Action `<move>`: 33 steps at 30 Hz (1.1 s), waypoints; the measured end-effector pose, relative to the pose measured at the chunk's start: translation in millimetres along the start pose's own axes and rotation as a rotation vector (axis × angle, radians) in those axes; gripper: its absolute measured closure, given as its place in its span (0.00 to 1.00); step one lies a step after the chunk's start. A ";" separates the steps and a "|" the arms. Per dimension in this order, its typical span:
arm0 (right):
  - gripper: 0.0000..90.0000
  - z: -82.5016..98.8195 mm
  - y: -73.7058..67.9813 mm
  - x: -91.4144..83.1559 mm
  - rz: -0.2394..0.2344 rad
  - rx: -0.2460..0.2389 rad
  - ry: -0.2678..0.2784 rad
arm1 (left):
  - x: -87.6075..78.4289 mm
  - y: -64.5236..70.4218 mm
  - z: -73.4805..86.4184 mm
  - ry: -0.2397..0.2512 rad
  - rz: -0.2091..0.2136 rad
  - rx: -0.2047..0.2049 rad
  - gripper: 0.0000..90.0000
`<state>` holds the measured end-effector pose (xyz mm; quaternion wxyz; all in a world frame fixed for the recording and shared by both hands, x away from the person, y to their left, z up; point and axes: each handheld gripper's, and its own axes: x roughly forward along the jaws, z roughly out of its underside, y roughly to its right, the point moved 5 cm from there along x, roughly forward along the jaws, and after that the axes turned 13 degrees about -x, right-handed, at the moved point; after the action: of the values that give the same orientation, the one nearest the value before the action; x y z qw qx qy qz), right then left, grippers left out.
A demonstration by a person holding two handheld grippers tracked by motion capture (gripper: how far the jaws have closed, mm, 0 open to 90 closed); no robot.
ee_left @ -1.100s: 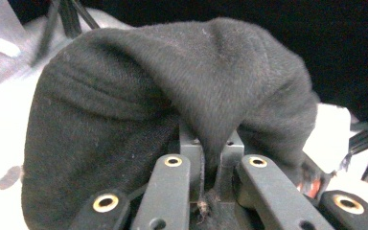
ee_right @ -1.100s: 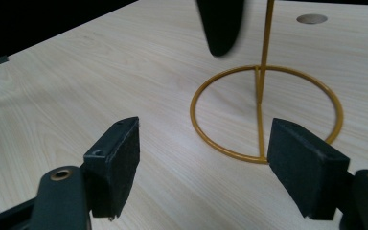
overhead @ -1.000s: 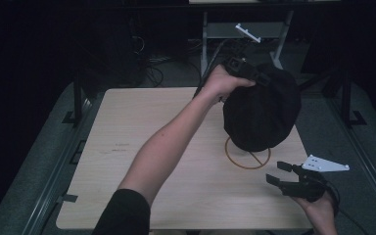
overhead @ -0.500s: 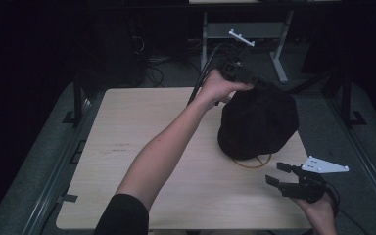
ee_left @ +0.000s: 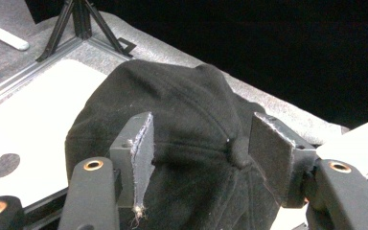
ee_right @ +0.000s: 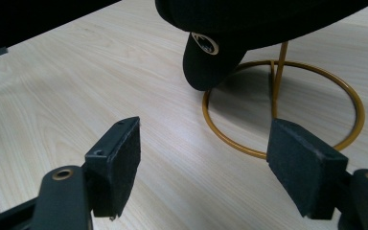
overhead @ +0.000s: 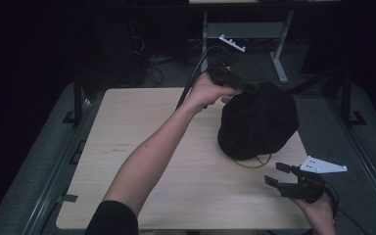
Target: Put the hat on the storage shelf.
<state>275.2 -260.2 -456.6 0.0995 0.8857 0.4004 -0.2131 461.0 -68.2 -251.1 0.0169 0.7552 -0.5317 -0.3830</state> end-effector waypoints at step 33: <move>0.24 -1.6 -0.9 6.4 0.004 0.018 -0.013 | -24.6 -26.3 45.5 0.023 -0.063 -0.021 0.38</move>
<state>278.8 -254.8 -458.1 0.0945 0.8859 0.3958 -0.2225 451.2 -19.4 -280.8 0.0189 0.7757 -0.5033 -0.3803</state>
